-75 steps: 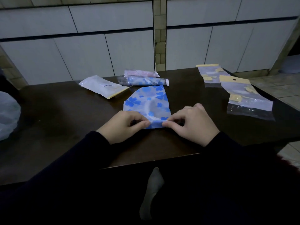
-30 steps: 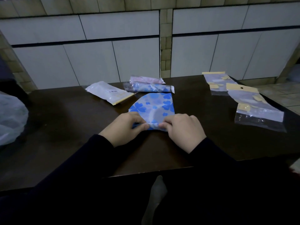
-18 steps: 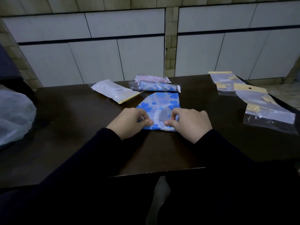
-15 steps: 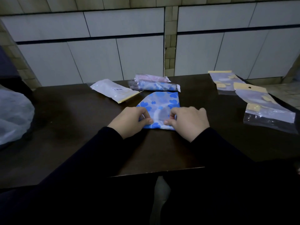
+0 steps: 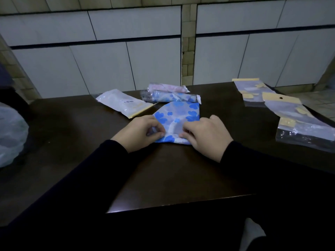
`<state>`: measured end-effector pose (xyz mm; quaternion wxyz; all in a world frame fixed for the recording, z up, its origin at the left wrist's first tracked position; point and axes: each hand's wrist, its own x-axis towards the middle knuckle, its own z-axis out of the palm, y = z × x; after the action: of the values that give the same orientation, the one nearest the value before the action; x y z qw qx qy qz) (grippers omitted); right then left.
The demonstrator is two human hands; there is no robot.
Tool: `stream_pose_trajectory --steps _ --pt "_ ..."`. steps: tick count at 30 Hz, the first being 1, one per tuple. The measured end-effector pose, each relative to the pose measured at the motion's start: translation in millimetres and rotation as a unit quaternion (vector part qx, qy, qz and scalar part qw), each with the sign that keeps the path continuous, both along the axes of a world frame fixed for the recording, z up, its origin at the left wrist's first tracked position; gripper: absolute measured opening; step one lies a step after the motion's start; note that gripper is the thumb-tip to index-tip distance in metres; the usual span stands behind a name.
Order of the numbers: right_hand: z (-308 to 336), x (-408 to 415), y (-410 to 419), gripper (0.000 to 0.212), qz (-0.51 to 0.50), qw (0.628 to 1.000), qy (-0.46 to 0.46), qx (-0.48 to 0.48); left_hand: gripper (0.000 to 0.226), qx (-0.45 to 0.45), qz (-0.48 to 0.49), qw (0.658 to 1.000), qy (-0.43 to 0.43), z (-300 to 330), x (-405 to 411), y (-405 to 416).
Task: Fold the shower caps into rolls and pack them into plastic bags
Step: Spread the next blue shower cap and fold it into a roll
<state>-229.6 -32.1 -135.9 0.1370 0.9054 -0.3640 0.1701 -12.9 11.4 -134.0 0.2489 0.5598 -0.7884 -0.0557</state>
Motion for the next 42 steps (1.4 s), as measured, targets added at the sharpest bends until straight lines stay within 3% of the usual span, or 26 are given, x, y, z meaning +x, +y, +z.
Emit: stream_pose_trajectory --steps 5,9,12,19,22,28,30,35,39,42 --pt "-7.2 -12.5 -12.2 0.048 0.081 0.992 -0.058 -0.076 0.002 -0.023 -0.013 1.0 0.013 -0.9 0.9 -7.9" --pt "-6.5 -16.2 -10.9 0.05 0.098 0.992 -0.077 -0.014 0.029 0.014 -0.049 0.998 0.046 5.1 6.5 -9.6" --pt "-5.4 -16.2 -13.2 0.044 0.092 0.992 -0.089 0.021 0.037 0.038 -0.052 0.996 0.066 5.3 9.6 -13.8" --pt "-12.4 -16.6 -20.1 0.054 0.057 0.993 -0.102 0.0 0.019 0.009 -0.011 0.994 0.108 -3.6 7.4 -15.9" --pt "-12.4 -17.5 -21.9 0.052 0.028 0.993 -0.103 0.047 0.026 0.001 0.009 0.995 0.095 -5.8 7.9 -19.5" --pt "-9.5 -16.5 -26.2 0.044 -0.021 0.972 -0.144 0.184 0.001 0.039 0.049 0.988 0.14 -4.9 10.5 -17.2" --pt "-7.0 -16.0 -27.0 0.044 -0.032 0.97 -0.126 0.206 0.005 0.043 0.055 0.986 0.151 -5.1 11.8 -16.7" --pt "-7.3 -12.2 -28.3 0.045 -0.076 0.969 -0.109 0.209 0.01 0.031 0.059 0.99 0.122 -6.1 8.5 -15.9" --pt "-9.9 -12.3 -27.1 0.046 -0.088 0.966 -0.148 0.195 0.006 -0.017 0.062 0.995 0.075 -7.7 5.2 -14.2" --pt "-11.5 -14.3 -25.2 0.028 -0.076 0.966 -0.188 0.162 0.008 -0.073 0.043 0.995 0.047 -11.1 6.2 -13.1"
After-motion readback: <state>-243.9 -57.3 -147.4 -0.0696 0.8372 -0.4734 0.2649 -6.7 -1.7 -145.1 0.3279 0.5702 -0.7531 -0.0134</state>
